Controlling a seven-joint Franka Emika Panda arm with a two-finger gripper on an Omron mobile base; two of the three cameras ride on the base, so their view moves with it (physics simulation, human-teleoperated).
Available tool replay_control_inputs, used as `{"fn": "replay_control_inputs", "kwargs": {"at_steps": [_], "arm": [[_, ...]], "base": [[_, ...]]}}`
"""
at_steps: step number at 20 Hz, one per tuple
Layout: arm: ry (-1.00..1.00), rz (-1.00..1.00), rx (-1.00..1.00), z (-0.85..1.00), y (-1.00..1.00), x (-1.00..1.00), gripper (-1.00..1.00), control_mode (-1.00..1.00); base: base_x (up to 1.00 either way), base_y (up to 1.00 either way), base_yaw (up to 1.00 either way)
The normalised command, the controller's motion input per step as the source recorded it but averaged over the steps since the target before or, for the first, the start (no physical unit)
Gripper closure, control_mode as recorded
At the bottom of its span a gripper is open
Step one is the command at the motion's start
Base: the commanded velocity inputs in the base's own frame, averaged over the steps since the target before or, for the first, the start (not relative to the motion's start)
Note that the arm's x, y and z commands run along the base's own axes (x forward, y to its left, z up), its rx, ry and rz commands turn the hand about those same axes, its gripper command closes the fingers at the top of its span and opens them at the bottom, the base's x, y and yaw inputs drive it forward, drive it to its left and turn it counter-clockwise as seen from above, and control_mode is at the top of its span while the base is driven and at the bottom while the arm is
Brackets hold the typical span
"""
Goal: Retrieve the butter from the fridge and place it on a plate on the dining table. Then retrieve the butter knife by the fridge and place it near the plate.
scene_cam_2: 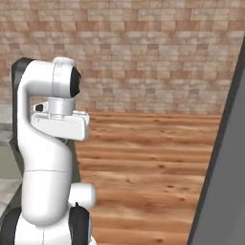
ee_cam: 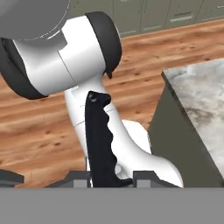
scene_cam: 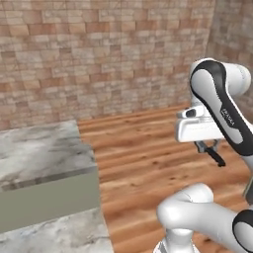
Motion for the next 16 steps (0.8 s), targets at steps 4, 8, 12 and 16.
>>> {"fn": "replay_control_inputs", "kwargs": {"at_steps": [4, 8, 12, 16], "arm": [[0.00, 0.00, 0.00, 0.00, 0.00, 0.00, 1.00, 1.00], [0.00, 0.00, 0.00, 0.00, 0.00, 0.00, 1.00, 1.00], [0.00, 0.00, 0.00, 0.00, 0.00, 0.00, 1.00, 1.00], [0.00, 0.00, 0.00, 0.00, 0.00, 0.00, 1.00, 1.00]], "base": [[1.00, 0.05, 0.09], [1.00, 0.01, 0.01], [1.00, 0.00, 0.00], [1.00, 0.00, 0.00]]}}
